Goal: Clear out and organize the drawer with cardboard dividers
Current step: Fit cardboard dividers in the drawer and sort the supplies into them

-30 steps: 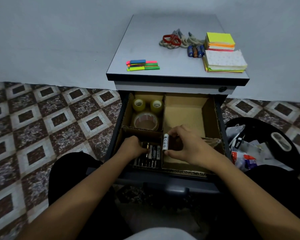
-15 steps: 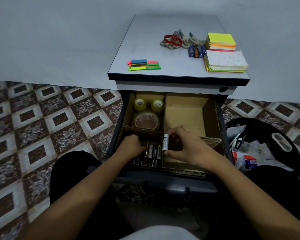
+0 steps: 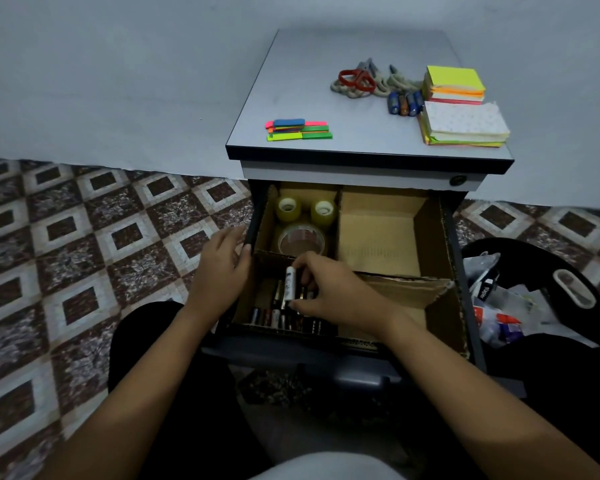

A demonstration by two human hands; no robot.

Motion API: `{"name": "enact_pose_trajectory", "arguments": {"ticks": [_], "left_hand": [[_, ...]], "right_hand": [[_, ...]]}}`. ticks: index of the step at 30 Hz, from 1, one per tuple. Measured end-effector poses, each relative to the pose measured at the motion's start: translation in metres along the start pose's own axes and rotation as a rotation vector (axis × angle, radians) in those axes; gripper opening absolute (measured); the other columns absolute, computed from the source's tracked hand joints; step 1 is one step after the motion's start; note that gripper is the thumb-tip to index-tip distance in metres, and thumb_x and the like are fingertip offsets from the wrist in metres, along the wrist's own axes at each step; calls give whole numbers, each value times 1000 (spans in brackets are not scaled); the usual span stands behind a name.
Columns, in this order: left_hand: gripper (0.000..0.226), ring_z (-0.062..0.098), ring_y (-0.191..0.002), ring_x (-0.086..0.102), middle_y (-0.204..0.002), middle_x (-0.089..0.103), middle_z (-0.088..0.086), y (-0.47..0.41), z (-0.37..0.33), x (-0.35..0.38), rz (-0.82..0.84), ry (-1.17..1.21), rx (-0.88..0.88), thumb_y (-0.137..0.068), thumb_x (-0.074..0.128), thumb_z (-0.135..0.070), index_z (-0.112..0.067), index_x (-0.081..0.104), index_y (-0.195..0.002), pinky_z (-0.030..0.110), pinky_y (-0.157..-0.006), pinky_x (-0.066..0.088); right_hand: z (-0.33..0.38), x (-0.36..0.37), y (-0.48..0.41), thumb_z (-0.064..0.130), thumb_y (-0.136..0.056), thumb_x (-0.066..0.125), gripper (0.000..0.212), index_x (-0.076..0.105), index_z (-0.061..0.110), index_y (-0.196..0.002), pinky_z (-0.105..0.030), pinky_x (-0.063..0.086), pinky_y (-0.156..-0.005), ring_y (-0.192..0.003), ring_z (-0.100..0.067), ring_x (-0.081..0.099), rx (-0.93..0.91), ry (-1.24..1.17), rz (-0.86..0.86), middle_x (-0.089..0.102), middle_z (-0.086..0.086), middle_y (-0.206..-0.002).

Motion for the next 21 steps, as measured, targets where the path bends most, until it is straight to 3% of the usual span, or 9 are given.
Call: {"name": "enact_pose_trajectory", "arguments": {"ticks": [3,7,15,19,21], "left_hand": [[49,21,-138,29,-151,31,8,-4,2,10,137,72,-99,-101,37,-27,-15,27,-148,31,-106,27],[51,20,-140,28,-155,26,1,-5,5,12,265,154,-183,-102,30,-33,-26,16,-150,31,-107,28],[49,22,-138,32,-155,25,-6,-2,9,12,293,262,-268,-101,28,-39,-38,16,-148,30,-102,31],[49,26,-131,41,-150,35,0,-2,10,14,284,269,-273,-101,29,-39,-38,16,-148,24,-84,34],[49,26,-132,40,-151,35,0,-2,10,15,286,277,-276,-101,29,-40,-38,16,-148,24,-85,34]], "right_hand": [[3,22,-20,22,-79,72,45,48,11,-116,-24,44,-68,-84,-10,54,28,25,38,55,1,-96],[-5,50,-43,21,-80,70,44,46,8,-114,-28,44,-69,-96,-25,61,111,79,90,62,-11,-108],[-13,66,-61,32,-87,62,50,43,8,-126,-37,48,-78,-104,-34,59,187,280,102,60,-16,-117],[-15,70,-62,30,-89,59,45,46,8,-125,-37,48,-77,-102,-35,59,181,345,102,60,-17,-116],[-16,70,-61,29,-90,58,41,49,9,-124,-35,46,-76,-103,-35,59,184,339,107,60,-16,-116]]}}
Point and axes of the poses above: each hand's wrist, its own y-axis away from the middle knuckle, its own x-axis out of the palm, z = x × y, the point moved 1 cm from there along -y, towards the middle knuckle
